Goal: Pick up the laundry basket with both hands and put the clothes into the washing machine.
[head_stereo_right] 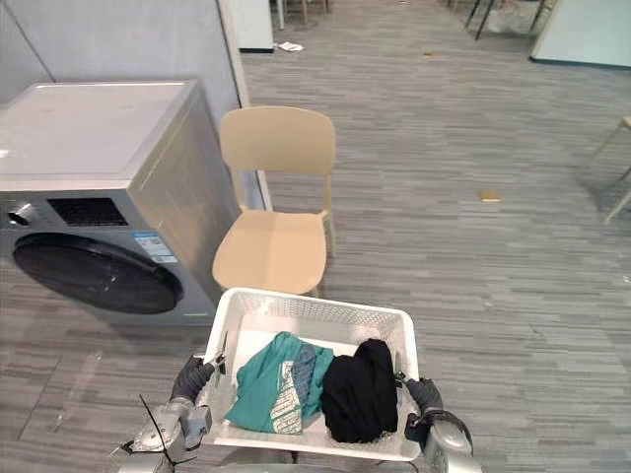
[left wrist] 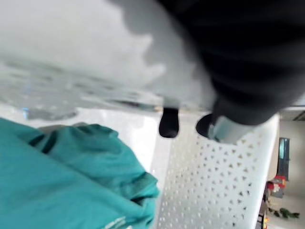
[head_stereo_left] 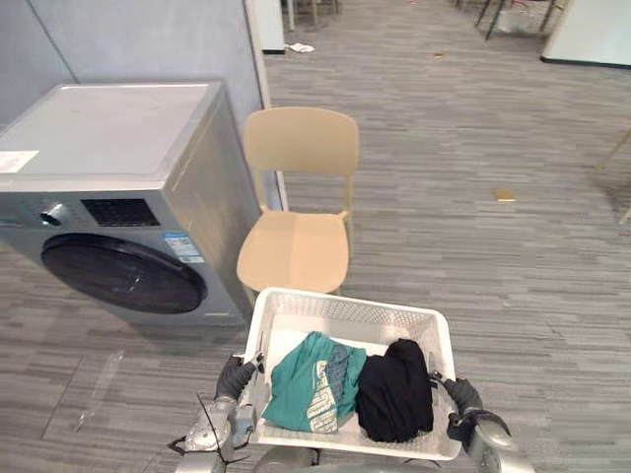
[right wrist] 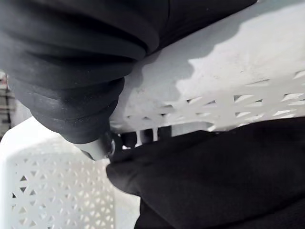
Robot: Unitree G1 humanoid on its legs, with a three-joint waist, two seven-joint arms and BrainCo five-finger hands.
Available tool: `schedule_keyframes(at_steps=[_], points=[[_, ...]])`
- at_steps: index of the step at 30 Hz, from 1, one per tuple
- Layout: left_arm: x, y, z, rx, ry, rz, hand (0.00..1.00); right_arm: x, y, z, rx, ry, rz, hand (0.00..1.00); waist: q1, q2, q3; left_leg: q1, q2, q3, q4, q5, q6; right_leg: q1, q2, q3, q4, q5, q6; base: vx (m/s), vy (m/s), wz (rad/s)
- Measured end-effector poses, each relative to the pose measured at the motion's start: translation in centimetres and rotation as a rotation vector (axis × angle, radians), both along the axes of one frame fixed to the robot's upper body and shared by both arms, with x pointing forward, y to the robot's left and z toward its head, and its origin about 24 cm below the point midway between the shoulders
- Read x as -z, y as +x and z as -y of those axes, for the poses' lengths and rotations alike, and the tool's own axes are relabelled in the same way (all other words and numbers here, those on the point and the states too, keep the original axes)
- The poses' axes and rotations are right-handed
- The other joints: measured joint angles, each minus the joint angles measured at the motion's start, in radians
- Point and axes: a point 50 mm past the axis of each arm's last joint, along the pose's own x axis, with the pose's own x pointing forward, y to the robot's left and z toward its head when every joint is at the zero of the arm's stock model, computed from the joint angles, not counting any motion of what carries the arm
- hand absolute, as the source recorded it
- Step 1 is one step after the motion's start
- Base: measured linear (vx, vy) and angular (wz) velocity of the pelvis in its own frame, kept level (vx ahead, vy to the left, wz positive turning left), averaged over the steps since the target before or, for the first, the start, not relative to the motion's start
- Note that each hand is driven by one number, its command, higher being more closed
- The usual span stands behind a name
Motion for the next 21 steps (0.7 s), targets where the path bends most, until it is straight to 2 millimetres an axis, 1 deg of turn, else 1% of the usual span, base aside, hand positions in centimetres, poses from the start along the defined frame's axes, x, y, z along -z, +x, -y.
schedule_keyframes(at_steps=[1, 2, 3, 4, 5, 6, 7, 8, 9, 10, 11, 12, 13, 14, 15, 16, 17, 18, 19, 20, 21], points=[[-0.1, 0.1, 0.1, -0.005, -0.001, 0.001, 1.00, -0.3, 0.1, 0.0, -0.003, -0.005, 0.017, 1.00, -0.001, 0.008, 0.010, -0.008, -0.010, -0.021, 0.059, -0.041, 0.020, -0.083, -0.024, 0.001, 0.222, 0.046, -0.066, 0.09, 0.149, 0.59], [-0.3, 0.2, 0.0, -0.002, 0.004, 0.008, 1.00, -0.4, 0.0, -0.1, -0.001, -0.002, 0.026, 1.00, -0.007, 0.013, 0.015, 0.005, -0.014, -0.034, 0.071, -0.051, 0.030, -0.121, -0.032, 0.006, 0.327, 0.102, -0.102, 0.07, 0.159, 0.63], [-0.7, 0.3, -0.3, -0.002, 0.013, 0.020, 1.00, -0.6, 0.0, -0.4, 0.002, 0.006, 0.042, 1.00, -0.021, 0.024, 0.024, 0.036, -0.016, -0.055, 0.070, -0.060, 0.044, -0.174, -0.029, 0.034, 0.446, 0.181, -0.095, 0.17, 0.123, 0.59], [-1.3, 0.7, -0.5, 0.006, 0.026, 0.046, 1.00, -1.0, 0.0, -0.5, 0.011, 0.009, 0.063, 1.00, -0.023, 0.034, 0.036, 0.056, -0.014, -0.075, 0.065, -0.072, 0.061, -0.212, -0.005, 0.057, 0.525, 0.167, -0.073, 0.20, 0.116, 0.74], [-2.0, 1.1, -0.6, 0.012, 0.031, 0.082, 1.00, -1.6, 0.1, -0.5, 0.034, 0.014, 0.107, 1.00, -0.034, 0.028, 0.035, 0.071, -0.003, -0.110, 0.044, -0.084, 0.080, -0.256, 0.053, 0.048, 0.551, 0.113, -0.057, 0.25, 0.112, 0.75], [-2.5, 1.4, -0.8, 0.017, 0.038, 0.104, 1.00, -1.8, 0.0, -0.8, 0.046, 0.024, 0.125, 1.00, -0.047, 0.029, 0.040, 0.101, 0.006, -0.125, -0.018, -0.087, 0.077, -0.273, 0.103, 0.035, 0.509, 0.086, -0.054, 0.22, 0.072, 0.81], [-2.9, 1.7, -1.0, 0.024, 0.044, 0.122, 1.00, -1.9, -0.3, -1.2, 0.056, 0.035, 0.132, 1.00, -0.053, -0.006, 0.027, 0.142, -0.007, -0.125, -0.069, -0.112, 0.060, -0.287, 0.103, 0.011, 0.430, 0.065, -0.071, 0.48, 0.037, 1.02], [-4.1, 3.0, -0.1, 0.071, 0.038, 0.183, 1.00, -3.3, -0.2, -0.4, 0.089, 0.012, 0.207, 1.00, -0.070, -0.010, 0.048, 0.113, 0.034, -0.049, 0.093, -0.192, 0.038, -0.285, 0.107, -0.088, 0.297, 0.045, -0.075, 0.48, -0.007, 0.73], [-4.2, 3.1, -0.2, 0.069, 0.039, 0.189, 1.00, -3.3, -0.1, -0.4, 0.099, 0.020, 0.207, 1.00, -0.058, -0.053, 0.051, 0.131, -0.010, -0.039, 0.100, -0.203, 0.025, -0.282, 0.085, -0.088, 0.237, 0.044, -0.074, 0.58, -0.029, 0.37], [-4.1, 3.1, -0.1, 0.068, 0.034, 0.182, 1.00, -3.3, -0.2, -0.4, 0.097, 0.015, 0.205, 1.00, -0.050, -0.060, 0.043, 0.150, -0.024, -0.028, 0.096, -0.228, 0.023, -0.273, 0.099, -0.112, 0.119, 0.060, -0.101, 0.40, -0.037, -0.11], [-4.0, 3.1, 0.3, 0.083, 0.029, 0.180, 1.00, -3.2, -0.6, -0.1, 0.106, 0.014, 0.197, 1.00, -0.053, -0.050, 0.027, 0.169, -0.029, -0.036, 0.099, -0.258, 0.031, -0.267, 0.128, -0.121, 0.070, 0.073, -0.124, 0.39, -0.024, 0.04], [-4.0, 3.1, 0.4, 0.089, 0.024, 0.179, 1.00, -3.2, -0.8, 0.0, 0.112, 0.016, 0.195, 1.00, -0.061, -0.040, 0.020, 0.180, -0.029, -0.047, 0.105, -0.275, 0.034, -0.264, 0.143, -0.123, 0.061, 0.076, -0.130, 0.43, -0.018, 0.36], [-3.8, 2.8, 0.6, 0.088, 0.014, 0.168, 1.00, -3.2, -1.1, 0.2, 0.113, 0.013, 0.188, 1.00, -0.081, -0.020, 0.000, 0.211, -0.012, -0.065, 0.118, -0.315, 0.017, -0.227, 0.179, -0.143, 0.029, 0.079, -0.161, 0.41, -0.020, 0.33], [-3.5, 2.4, 0.7, 0.082, 0.007, 0.155, 1.00, -3.0, -1.4, 0.3, 0.111, 0.010, 0.178, 1.00, -0.084, 0.003, -0.014, 0.231, 0.007, -0.060, 0.148, -0.340, -0.026, -0.195, 0.200, -0.152, -0.008, 0.081, -0.201, 0.68, -0.010, 0.23], [-3.3, 2.0, 0.9, 0.075, -0.007, 0.145, 1.00, -3.0, -1.8, 0.6, 0.105, -0.001, 0.169, 1.00, -0.091, 0.055, -0.029, 0.173, 0.033, -0.052, 0.359, -0.360, -0.072, -0.116, 0.244, -0.172, -0.088, 0.088, -0.245, 0.70, 0.039, 0.00], [-3.3, 2.0, 0.7, 0.064, -0.005, 0.145, 1.00, -3.2, -1.5, 0.4, 0.087, 0.000, 0.173, 1.00, -0.087, 0.070, -0.030, 0.064, 0.043, -0.034, 0.639, -0.286, -0.189, -0.053, 0.252, -0.166, -0.132, 0.089, -0.251, 0.58, 0.048, -0.08], [-3.3, 1.9, 0.5, 0.059, -0.001, 0.145, 1.00, -3.2, -1.3, 0.3, 0.080, 0.003, 0.178, 1.00, -0.081, 0.071, -0.028, 0.015, 0.056, -0.018, 0.755, -0.262, -0.204, -0.019, 0.253, -0.154, -0.152, 0.089, -0.250, 0.46, 0.060, -0.27], [-3.3, 1.9, 0.3, 0.051, 0.000, 0.149, 1.00, -3.3, -1.1, 0.1, 0.081, 0.006, 0.184, 1.00, -0.067, 0.065, -0.025, -0.038, 0.103, 0.017, 0.903, -0.263, -0.198, 0.055, 0.260, -0.111, -0.198, 0.091, -0.247, 0.52, 0.047, -0.48], [-3.5, 2.0, 0.3, 0.047, -0.001, 0.159, 1.00, -3.4, -1.1, 0.2, 0.081, 0.003, 0.187, 1.00, -0.043, 0.057, -0.020, -0.077, 0.170, 0.036, 0.953, -0.266, -0.192, 0.115, 0.261, -0.079, -0.236, 0.093, -0.244, 0.61, 0.073, -0.54], [-3.6, 2.0, 0.3, 0.043, -0.001, 0.164, 1.00, -3.4, -0.9, 0.2, 0.081, 0.002, 0.191, 1.00, -0.038, 0.058, -0.020, -0.095, 0.204, 0.041, 0.945, -0.273, -0.179, 0.139, 0.260, -0.063, -0.250, 0.093, -0.244, 0.55, 0.137, -0.47], [-3.7, 2.2, 0.2, 0.037, -0.001, 0.174, 1.00, -3.6, -0.4, 0.1, 0.077, 0.003, 0.204, 1.00, -0.038, 0.057, -0.020, -0.136, 0.262, 0.052, 0.878, -0.296, -0.141, 0.170, 0.247, -0.034, -0.258, 0.093, -0.244, 0.41, 0.211, -0.39]])
